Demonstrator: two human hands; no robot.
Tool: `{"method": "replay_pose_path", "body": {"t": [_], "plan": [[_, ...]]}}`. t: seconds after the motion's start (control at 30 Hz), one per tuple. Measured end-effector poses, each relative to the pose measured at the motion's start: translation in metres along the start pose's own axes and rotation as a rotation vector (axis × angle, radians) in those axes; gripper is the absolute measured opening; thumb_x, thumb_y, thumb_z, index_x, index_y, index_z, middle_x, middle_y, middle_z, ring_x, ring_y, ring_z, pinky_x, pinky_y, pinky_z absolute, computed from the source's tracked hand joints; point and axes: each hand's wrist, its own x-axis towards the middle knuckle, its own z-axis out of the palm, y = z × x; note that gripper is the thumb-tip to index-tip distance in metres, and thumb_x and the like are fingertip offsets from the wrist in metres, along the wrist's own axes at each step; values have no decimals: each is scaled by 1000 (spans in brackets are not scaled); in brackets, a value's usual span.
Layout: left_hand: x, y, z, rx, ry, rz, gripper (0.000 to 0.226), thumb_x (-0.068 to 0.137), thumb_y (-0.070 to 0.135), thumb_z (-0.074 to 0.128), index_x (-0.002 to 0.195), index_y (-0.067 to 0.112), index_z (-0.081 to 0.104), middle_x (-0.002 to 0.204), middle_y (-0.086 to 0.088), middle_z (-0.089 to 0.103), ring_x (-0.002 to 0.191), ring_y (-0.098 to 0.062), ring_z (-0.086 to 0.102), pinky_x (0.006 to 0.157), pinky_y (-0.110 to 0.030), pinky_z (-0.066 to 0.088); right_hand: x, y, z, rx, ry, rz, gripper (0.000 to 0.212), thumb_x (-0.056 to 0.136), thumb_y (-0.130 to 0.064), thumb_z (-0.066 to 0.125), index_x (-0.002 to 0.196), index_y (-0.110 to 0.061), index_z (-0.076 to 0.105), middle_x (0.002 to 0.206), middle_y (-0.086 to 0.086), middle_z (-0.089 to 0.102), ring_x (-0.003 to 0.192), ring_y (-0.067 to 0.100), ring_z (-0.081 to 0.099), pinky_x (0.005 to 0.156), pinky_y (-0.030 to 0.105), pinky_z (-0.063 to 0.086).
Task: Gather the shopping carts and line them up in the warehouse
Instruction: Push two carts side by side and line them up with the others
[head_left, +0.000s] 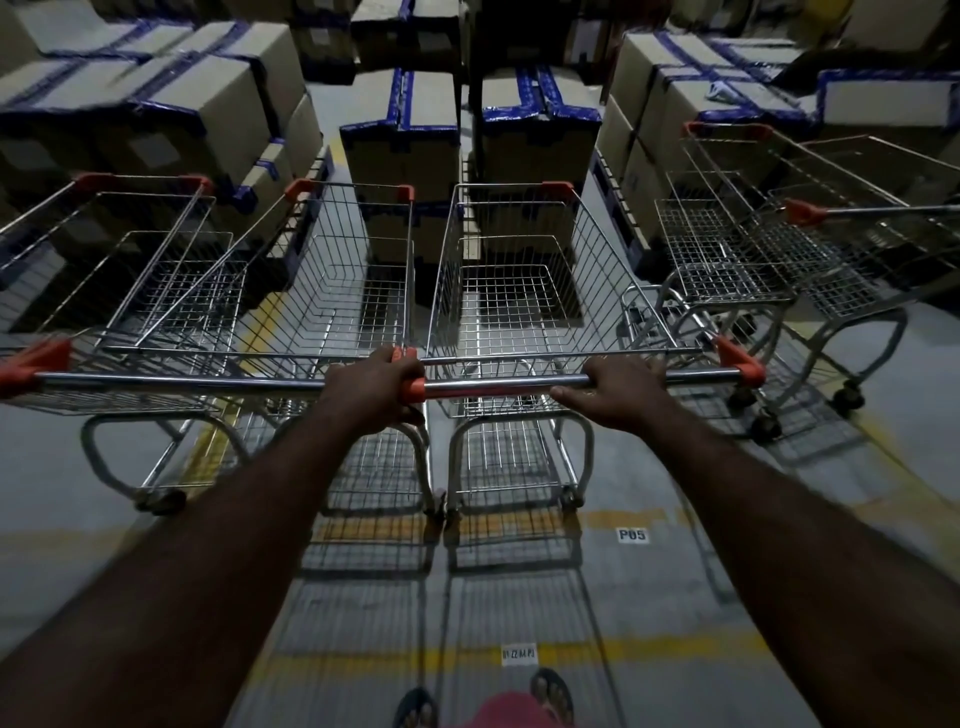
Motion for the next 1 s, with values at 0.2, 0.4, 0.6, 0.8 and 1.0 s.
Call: {"method": "replay_pose_path", "body": {"t": [0.2,0.4,0.6,0.8,1.0], "plan": [[1,-1,2,-16,-6,5,60,69,56,81,120,48,50,135,4,48,111,-24,56,99,-56,36,-4,1,0,11,-6,-11,62,79,-87,38,88,-28,56,106,4,67,115,29,56,112,63,12],[-2,-2,6,-22,3,23,58,69,53,82,117,45,51,136,4,49,110,-23,57,100,-57,37,-10,1,3,27,-24,5,59,79,-86,39,90,-30,54,106,3,67,116,29,56,112,61,12],[-7,-3,7,-8,2,28,60,69,53,81,120,44,51,135,5,49,111,-22,57,100,-58,38,-14,-3,4,2,-29,15,65,81,-84,40,102,-26,61,113,6,66,123,31,51,113,61,10],[-11,-1,4,31,21,31,61,70,49,82,123,44,52,143,-1,44,124,-27,48,105,-63,32,-23,-7,7,-32,22,25,72,83,-82,37,116,-23,62,119,7,63,124,30,51,114,64,7],[-11,11,2,215,6,116,75,73,60,74,137,37,43,165,-9,0,149,-37,8,112,-66,16,-33,-4,9,-22,3,27,82,88,-79,31,151,-28,30,159,13,26,148,31,18,116,60,-5]]}}
